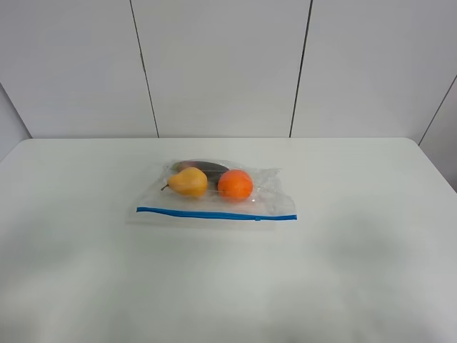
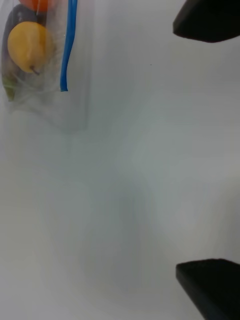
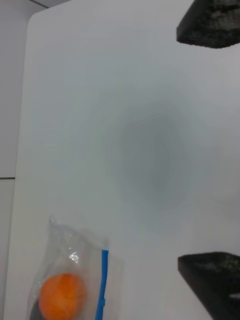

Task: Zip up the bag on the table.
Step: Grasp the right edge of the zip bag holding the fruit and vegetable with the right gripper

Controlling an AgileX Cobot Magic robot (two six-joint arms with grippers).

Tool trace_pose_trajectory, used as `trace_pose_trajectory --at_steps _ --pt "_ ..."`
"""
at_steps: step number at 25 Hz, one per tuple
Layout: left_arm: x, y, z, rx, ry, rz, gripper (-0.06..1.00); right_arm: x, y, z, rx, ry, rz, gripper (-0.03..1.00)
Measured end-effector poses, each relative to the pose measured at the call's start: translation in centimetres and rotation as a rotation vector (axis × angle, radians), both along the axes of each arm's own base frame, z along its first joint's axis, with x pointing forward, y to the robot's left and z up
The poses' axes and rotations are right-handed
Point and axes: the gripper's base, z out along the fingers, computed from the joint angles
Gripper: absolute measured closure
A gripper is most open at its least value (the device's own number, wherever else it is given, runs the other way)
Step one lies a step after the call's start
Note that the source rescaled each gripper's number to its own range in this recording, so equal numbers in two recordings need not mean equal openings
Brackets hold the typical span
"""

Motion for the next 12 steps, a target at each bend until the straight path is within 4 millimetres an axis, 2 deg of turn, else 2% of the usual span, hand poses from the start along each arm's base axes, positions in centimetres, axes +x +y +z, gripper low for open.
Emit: trace_pose_trajectory --at_steps 8,10,12 --pt "0.0 0.0 0.0 0.000 0.000 0.000 -0.06 0.0 0.0 0.1 -0.003 -0.003 -0.002 0.01" --pt "0.0 0.0 0.0 0.000 0.000 0.000 -0.06 0.3 -0.1 0.9 -0.005 0.012 -0.004 0.01" --pt "0.0 0.0 0.0 0.000 0.000 0.000 -0.06 1.6 -0.1 2.0 -0.003 0.070 -0.004 0.01"
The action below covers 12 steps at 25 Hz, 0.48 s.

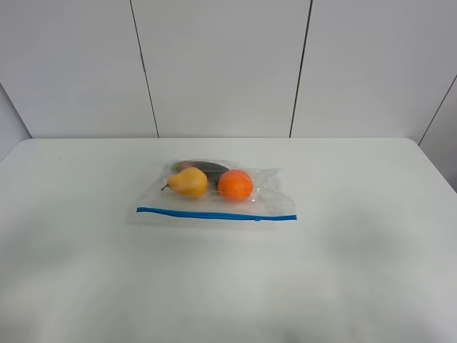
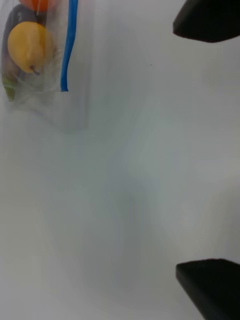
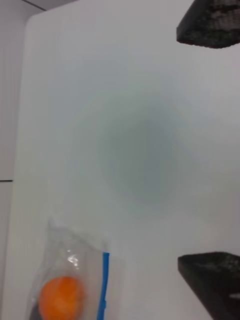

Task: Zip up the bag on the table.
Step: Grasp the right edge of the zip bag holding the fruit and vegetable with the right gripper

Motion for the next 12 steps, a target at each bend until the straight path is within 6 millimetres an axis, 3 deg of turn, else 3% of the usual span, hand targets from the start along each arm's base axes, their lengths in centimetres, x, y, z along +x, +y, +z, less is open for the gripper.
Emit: trace_pose_trajectory --at_steps 6,12 --pt "0.0 0.0 0.0 0.000 0.000 0.000 -0.06 7.2 0.2 4.0 0.077 0.227 0.027 0.01" --pt "0.0 0.0 0.0 0.000 0.000 0.000 -0.06 16.8 1.1 4.9 0.265 0.435 0.075 0.01"
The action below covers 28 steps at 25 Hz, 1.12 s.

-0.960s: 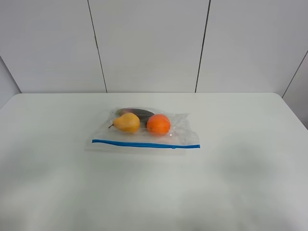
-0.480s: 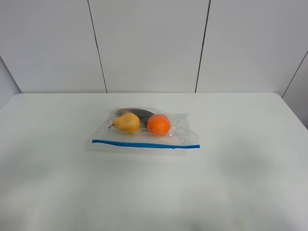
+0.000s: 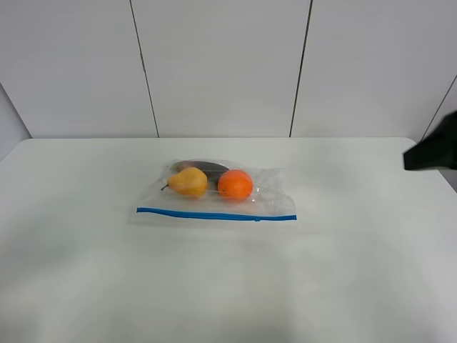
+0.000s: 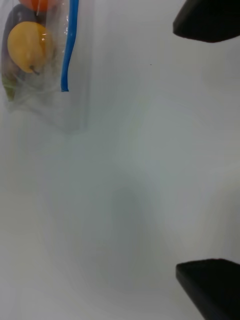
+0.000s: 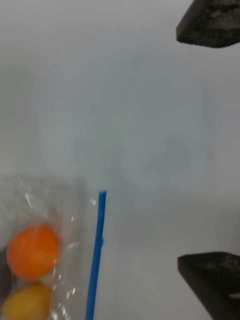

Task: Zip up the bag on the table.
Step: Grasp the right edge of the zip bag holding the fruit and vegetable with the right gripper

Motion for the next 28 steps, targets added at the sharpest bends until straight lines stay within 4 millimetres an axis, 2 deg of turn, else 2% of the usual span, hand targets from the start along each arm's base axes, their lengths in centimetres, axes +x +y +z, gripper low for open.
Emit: trace_pose_trajectory --at_steps 4,7,12,16,21,24,28 --pt "0.0 0.0 0.0 0.000 0.000 0.000 -0.06 6.4 0.5 -2.6 0.094 0.149 0.046 0.01" --pt "0.0 0.0 0.0 0.000 0.000 0.000 -0.06 10.4 0.9 -5.8 0.158 0.259 0.073 0.01" --pt "0.0 0.0 0.0 0.000 0.000 0.000 -0.06 14.8 1.7 -11.3 0.284 0.409 0.129 0.01" --pt "0.0 0.0 0.0 0.000 0.000 0.000 -0.06 16.4 2.4 -15.5 0.385 0.505 0.187 0.01" --pt "0.0 0.0 0.0 0.000 0.000 0.000 -0.06 17.3 2.9 -19.9 0.461 0.574 0.221 0.01" --pt "0.0 0.0 0.0 0.000 0.000 0.000 -0.06 17.7 3.1 -21.5 0.502 0.582 0.225 0.03" --pt "0.0 0.0 0.0 0.000 0.000 0.000 -0.06 17.9 3.6 -22.2 0.524 0.574 0.239 0.10"
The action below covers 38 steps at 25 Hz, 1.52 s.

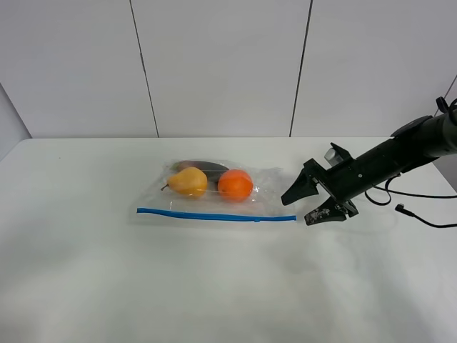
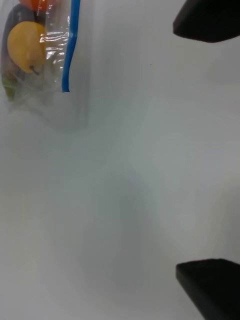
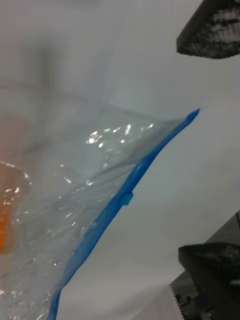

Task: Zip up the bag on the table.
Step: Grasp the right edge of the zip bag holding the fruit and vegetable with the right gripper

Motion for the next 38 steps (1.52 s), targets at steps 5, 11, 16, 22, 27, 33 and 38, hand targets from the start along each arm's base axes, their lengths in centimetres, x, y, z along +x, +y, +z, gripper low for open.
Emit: trace_pose_trajectory --at_steps 5,11,16,22,27,33,38 --pt "0.0 0.0 0.0 0.000 0.000 0.000 -0.06 0.0 0.5 0.0 0.005 -0.015 0.019 0.20" --pt "0.0 0.0 0.0 0.001 0.000 0.001 -0.06 -0.2 1.8 -0.3 0.009 -0.054 0.091 0.25" --pt "0.0 0.0 0.0 0.001 0.000 0.001 -0.06 -0.1 2.1 -0.3 0.006 -0.069 0.089 0.25" --pt "0.0 0.0 0.0 0.001 0.000 0.001 -0.06 0.0 2.1 -0.4 0.007 -0.070 0.079 0.28" --pt "0.0 0.0 0.0 0.001 0.000 0.001 -0.06 0.1 2.3 -1.4 0.030 -0.038 0.057 0.29" --pt "0.0 0.0 0.0 0.001 0.000 0.001 -0.06 0.2 2.3 -1.5 0.036 -0.034 0.051 0.39" --pt "0.0 0.0 0.0 0.001 0.000 0.001 -0.06 0.2 2.3 -1.5 0.036 -0.034 0.051 0.65"
